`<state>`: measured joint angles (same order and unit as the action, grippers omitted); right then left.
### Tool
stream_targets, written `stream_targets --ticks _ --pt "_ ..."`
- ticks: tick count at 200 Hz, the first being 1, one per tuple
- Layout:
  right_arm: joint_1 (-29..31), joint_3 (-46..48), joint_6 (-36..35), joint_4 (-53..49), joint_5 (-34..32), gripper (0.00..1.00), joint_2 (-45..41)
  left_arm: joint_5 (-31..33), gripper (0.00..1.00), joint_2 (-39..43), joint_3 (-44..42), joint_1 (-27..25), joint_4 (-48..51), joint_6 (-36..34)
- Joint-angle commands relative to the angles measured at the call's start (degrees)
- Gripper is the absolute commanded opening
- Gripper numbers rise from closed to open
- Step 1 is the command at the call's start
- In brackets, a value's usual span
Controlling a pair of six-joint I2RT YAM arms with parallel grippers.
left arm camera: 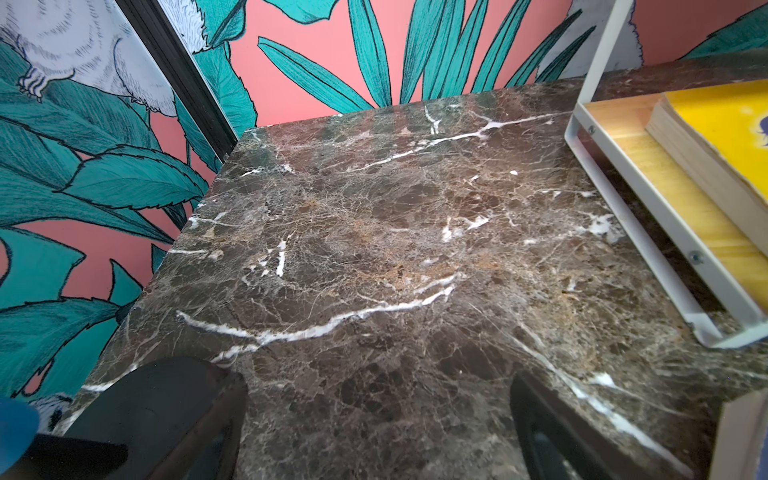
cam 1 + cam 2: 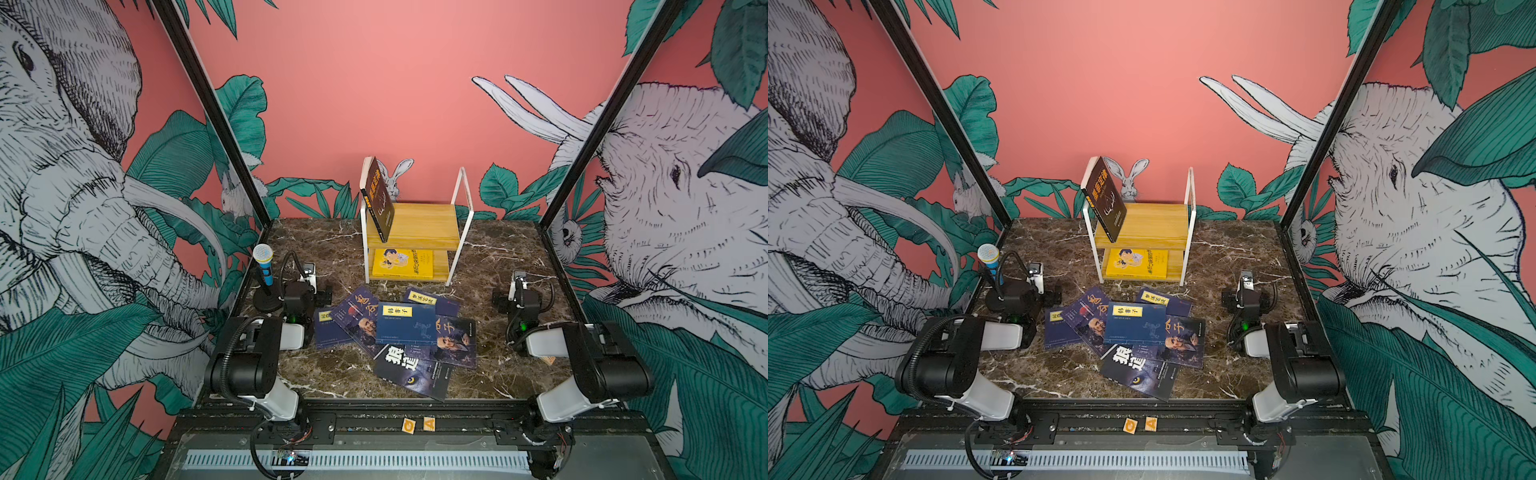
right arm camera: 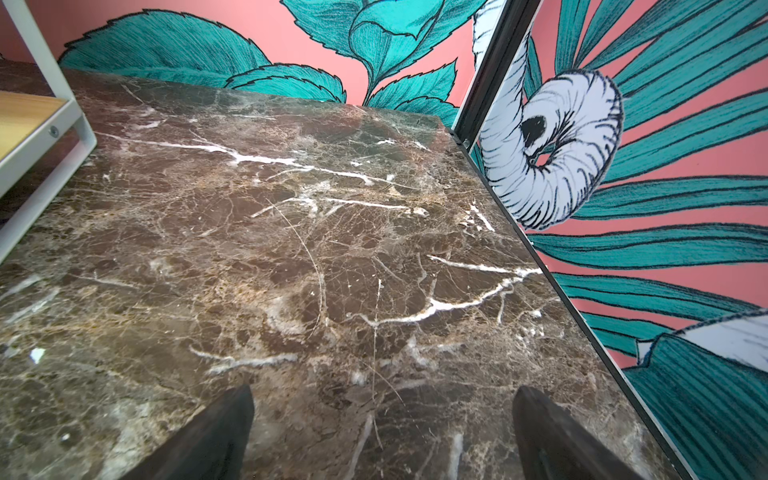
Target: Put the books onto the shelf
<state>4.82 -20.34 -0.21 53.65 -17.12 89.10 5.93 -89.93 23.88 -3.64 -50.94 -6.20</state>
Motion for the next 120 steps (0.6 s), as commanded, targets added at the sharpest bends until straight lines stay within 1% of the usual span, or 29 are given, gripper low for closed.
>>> stream_targets --ticks 1,110,120 --pt "-0.25 -0.68 0.45 1.53 -0.12 0.99 -0.07 1.23 1.00 0.33 -0.90 -0.37 -1.38 -0.58" --pt "-0.25 -0.79 0.46 1.35 -0.14 0.99 -0.11 1.63 1.00 0.76 -0.77 -0.73 -1.37 -1.05" --pt "-0.21 -0.36 0.27 2.41 -0.59 0.99 -0.25 0.03 1.00 2.80 0.81 -0.74 3.08 -1.86"
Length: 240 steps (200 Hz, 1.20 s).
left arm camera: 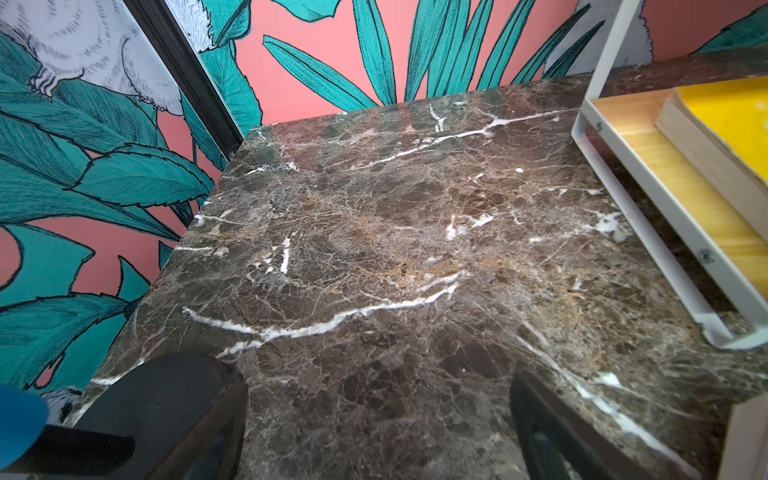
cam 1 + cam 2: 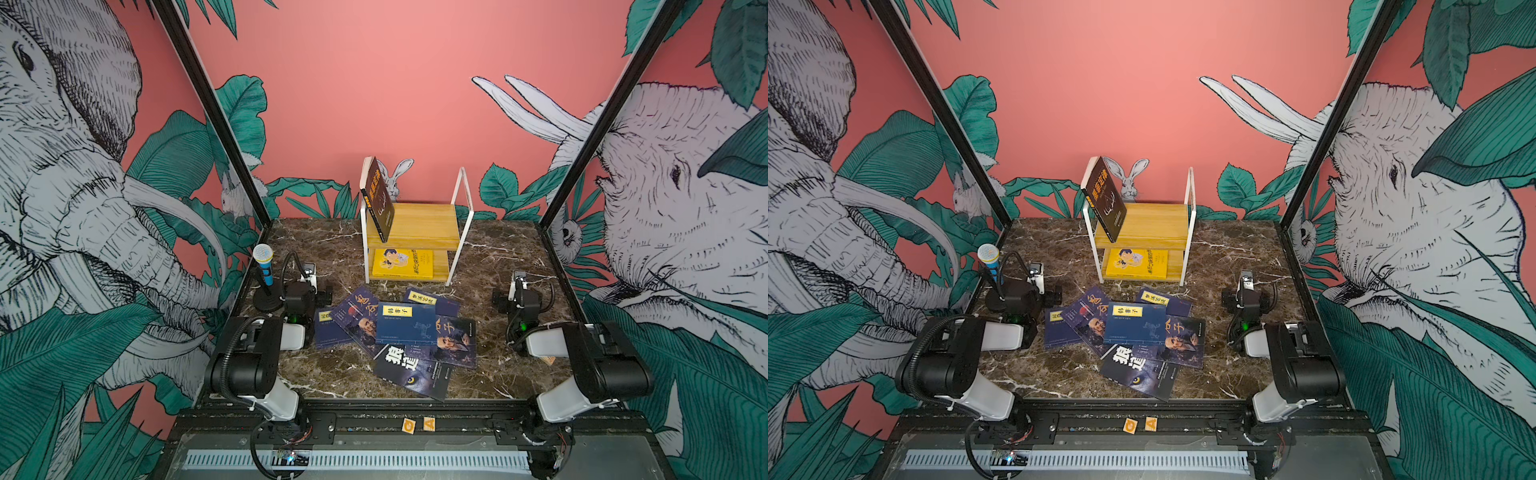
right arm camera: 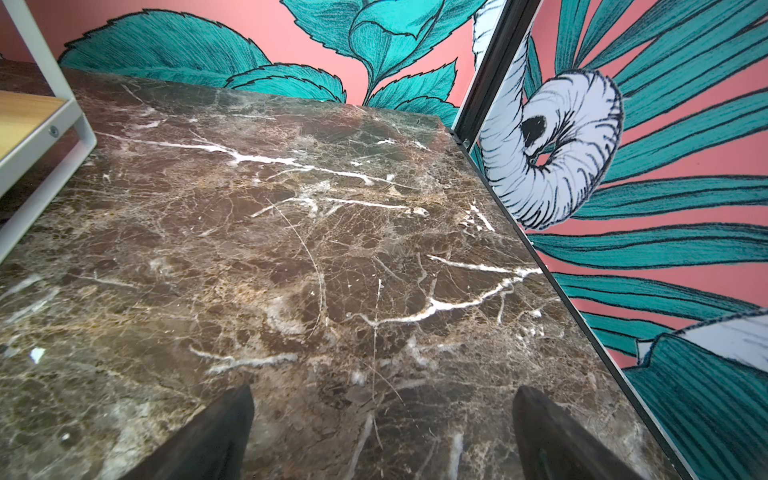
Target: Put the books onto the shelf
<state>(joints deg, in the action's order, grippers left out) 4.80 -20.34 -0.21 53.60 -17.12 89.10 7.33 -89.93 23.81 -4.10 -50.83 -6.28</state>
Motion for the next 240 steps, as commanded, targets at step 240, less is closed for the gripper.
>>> stream_targets --ticks 240 --pt "31.88 -19.28 34.71 -65.62 14.46 0.69 -32.20 -60.57 0.99 7.09 21.60 -5.21 57.51 27.55"
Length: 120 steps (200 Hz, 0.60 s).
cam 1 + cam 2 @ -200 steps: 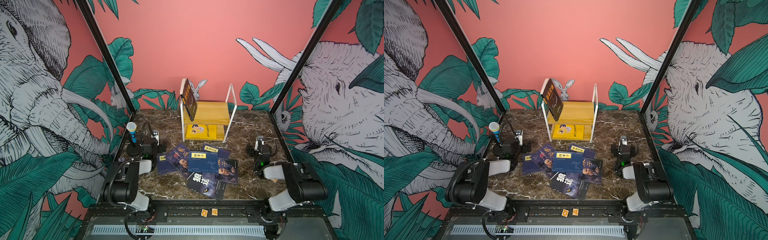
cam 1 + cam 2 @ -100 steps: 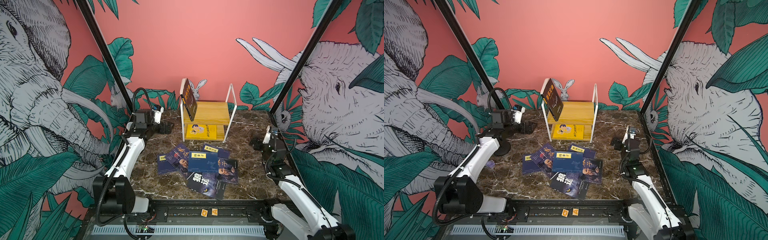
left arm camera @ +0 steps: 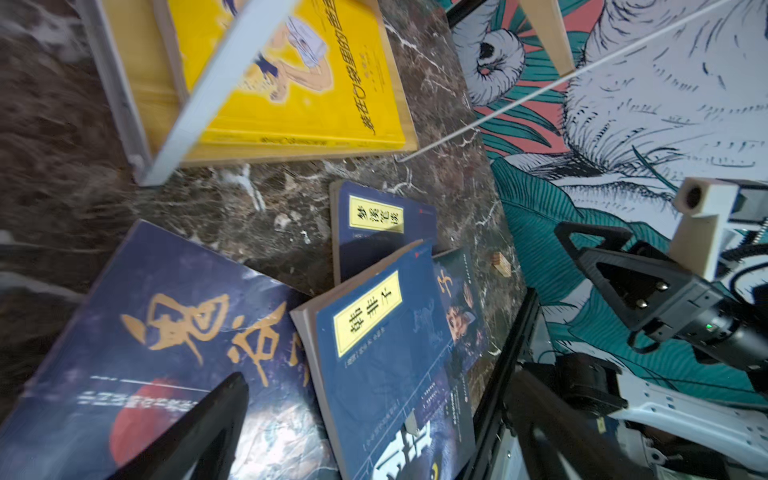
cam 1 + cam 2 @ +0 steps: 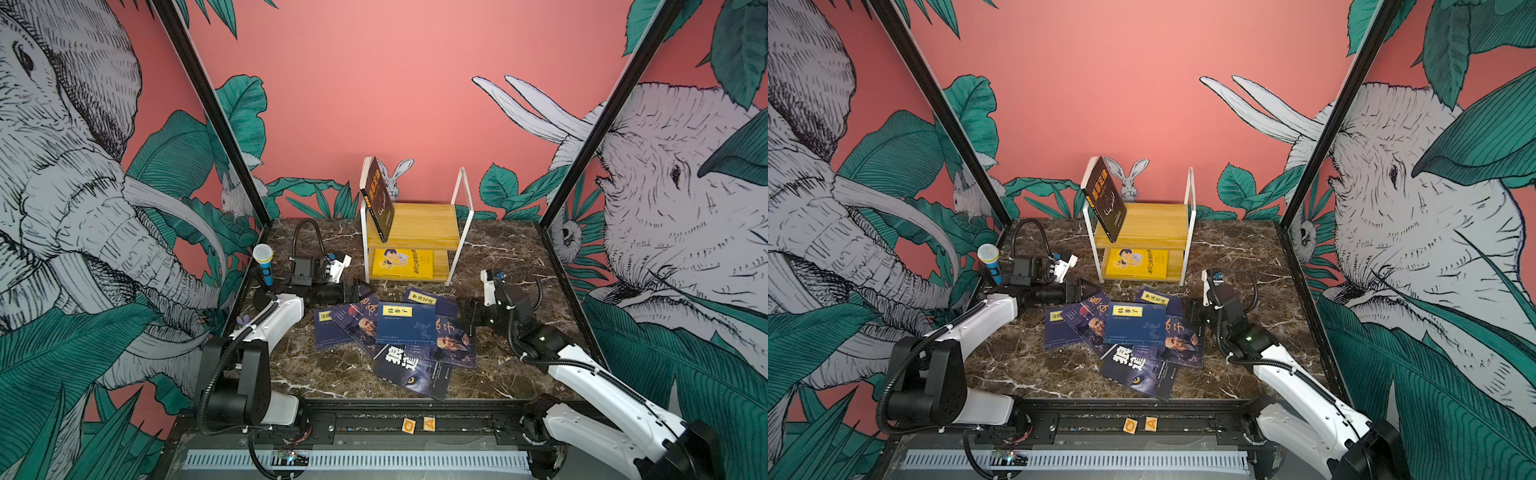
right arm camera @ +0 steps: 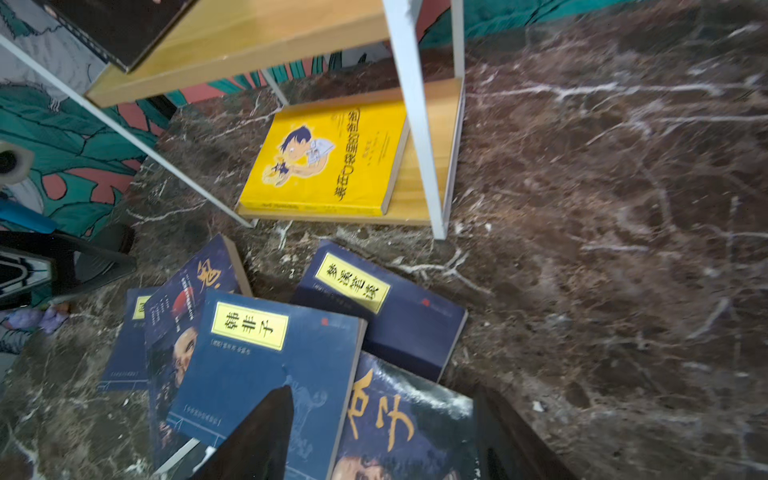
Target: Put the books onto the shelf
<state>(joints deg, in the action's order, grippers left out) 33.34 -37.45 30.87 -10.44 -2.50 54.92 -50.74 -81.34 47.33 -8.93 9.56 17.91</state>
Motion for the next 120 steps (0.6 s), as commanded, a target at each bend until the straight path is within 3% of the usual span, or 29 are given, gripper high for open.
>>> stream_targets --ticks 1,53,120 --pt "3.45 -2.17 3.74 -1.63 -0.19 0.69 2.10 -2.51 0.99 -1.56 -1.95 -0.38 -3.02 3.35" --pt "7.05 -1.68 7.34 -0.81 2.00 0.48 8.36 -1.20 0.99 -5.10 -2.81 -2.69 -4.08 7.03" --pt "8.28 -1.69 8.41 5.41 6.05 0.02 16.53 -0.29 0.99 -8.73 -2.71 -5.42 -4.30 8.86"
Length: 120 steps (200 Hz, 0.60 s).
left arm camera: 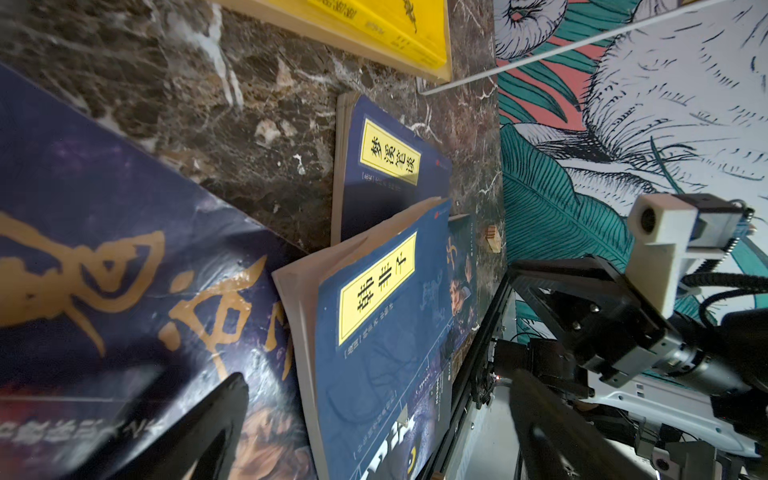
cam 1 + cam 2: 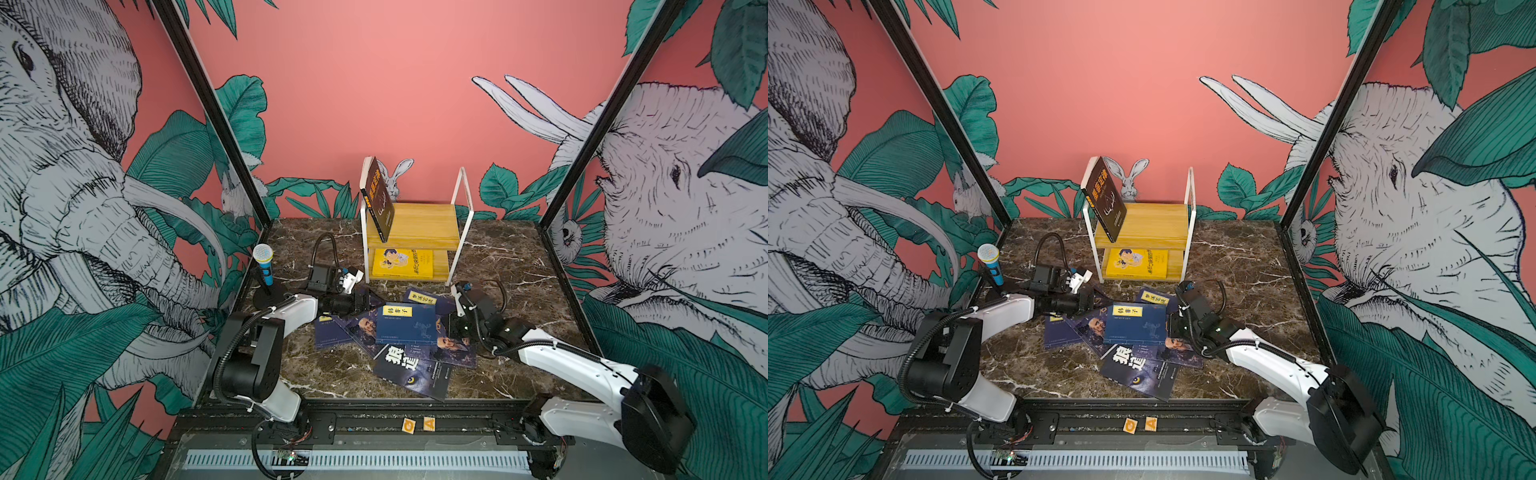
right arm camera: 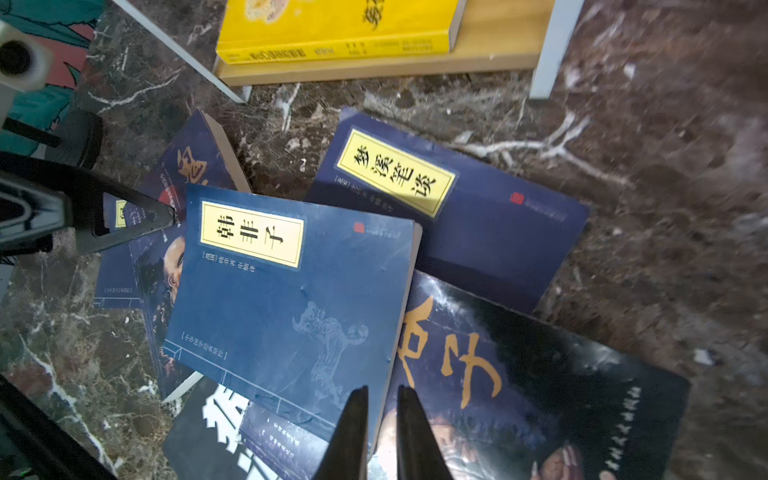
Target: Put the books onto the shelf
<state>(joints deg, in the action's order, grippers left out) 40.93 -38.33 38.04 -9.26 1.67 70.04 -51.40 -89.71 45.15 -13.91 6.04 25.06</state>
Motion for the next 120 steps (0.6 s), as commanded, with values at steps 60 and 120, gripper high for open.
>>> stream_targets --ticks 60,120 --pt "0.91 -0.32 1.66 7.05 3.48 0.00 6.95 0.85 0.99 -3.89 2.10 -1.62 1.78 1.62" --pt "1.05 2.81 3.70 10.34 4.41 0.00 12.13 0.86 0.98 -5.11 2.57 -3.39 1.99 1.35"
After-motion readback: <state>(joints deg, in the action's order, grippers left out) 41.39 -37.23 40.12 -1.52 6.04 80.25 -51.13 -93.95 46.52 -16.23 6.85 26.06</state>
